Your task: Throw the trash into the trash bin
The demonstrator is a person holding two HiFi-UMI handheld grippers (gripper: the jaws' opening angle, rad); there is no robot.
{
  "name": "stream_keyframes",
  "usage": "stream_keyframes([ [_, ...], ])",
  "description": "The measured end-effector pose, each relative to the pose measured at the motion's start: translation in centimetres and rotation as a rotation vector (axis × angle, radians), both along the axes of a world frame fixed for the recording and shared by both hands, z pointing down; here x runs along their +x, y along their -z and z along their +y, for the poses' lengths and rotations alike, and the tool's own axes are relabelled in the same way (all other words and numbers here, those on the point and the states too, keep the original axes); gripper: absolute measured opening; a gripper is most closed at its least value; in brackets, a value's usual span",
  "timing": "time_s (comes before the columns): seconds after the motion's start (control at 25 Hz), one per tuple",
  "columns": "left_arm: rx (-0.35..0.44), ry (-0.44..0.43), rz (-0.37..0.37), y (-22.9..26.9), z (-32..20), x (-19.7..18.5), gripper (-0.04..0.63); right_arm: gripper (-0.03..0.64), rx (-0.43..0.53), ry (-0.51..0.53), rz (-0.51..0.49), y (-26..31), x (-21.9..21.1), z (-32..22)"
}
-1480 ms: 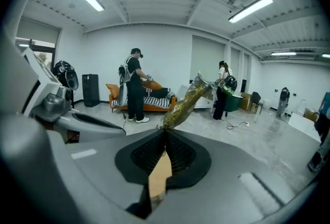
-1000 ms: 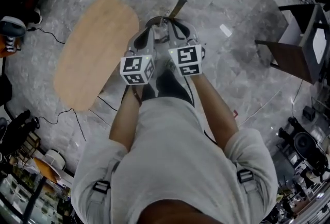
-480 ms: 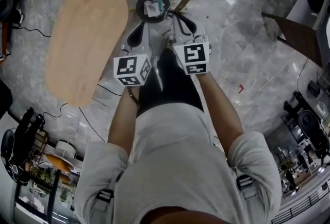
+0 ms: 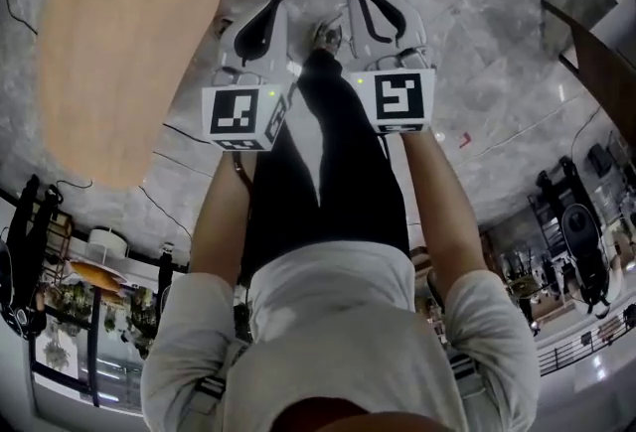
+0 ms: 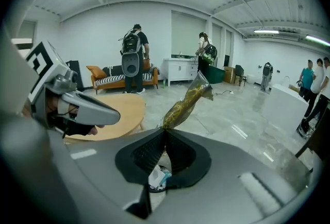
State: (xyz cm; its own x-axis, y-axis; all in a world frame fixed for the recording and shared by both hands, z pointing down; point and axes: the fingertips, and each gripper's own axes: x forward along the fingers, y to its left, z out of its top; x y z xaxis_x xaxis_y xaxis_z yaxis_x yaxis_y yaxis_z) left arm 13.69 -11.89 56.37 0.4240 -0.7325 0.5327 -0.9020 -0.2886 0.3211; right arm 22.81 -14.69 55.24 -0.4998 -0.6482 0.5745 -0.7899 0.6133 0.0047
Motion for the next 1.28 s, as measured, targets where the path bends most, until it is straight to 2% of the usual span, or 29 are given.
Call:
stream_keyframes([
  [0.24,-0.071,0.042,0.006,-8.0,0.2,-1.0,0.018,0.017,-0.014,0.043,0.042,-7.5,-1.4,-1.2],
  [0.32,-0.071,0.048,0.011,-10.2,-0.4,-1.4,0.018,0.017,-0.041,0.055,0.062,-10.3,-2.4,-1.8],
  [0.48,-0.045,0.048,0.015,-13.9,-0.6,-2.7,0.018,0.017,-0.020,0.073,0.062,-15.5,-4.6,-2.7],
  [0.76,-0.116,0.026,-0.004,-22.0,0.4,-3.7,0.018,0.017,-0.088,0.104,0.072,-24.5,-6.7,-2.7],
  [1.0,-0.178,0.064,0.038,-25.9,1.2,-4.1,0.018,0.017,-0.199,0.114,0.111,-29.5,-7.7,-2.0],
  [1.12,-0.189,0.075,0.035,-26.8,1.4,-4.2,0.018,0.017,-0.268,0.112,0.122,-32.0,-7.8,-1.6],
  [1.28,-0.205,0.082,0.051,-27.4,1.8,-4.5,0.018,0.017,-0.308,0.111,0.143,-33.4,-8.0,-1.1],
])
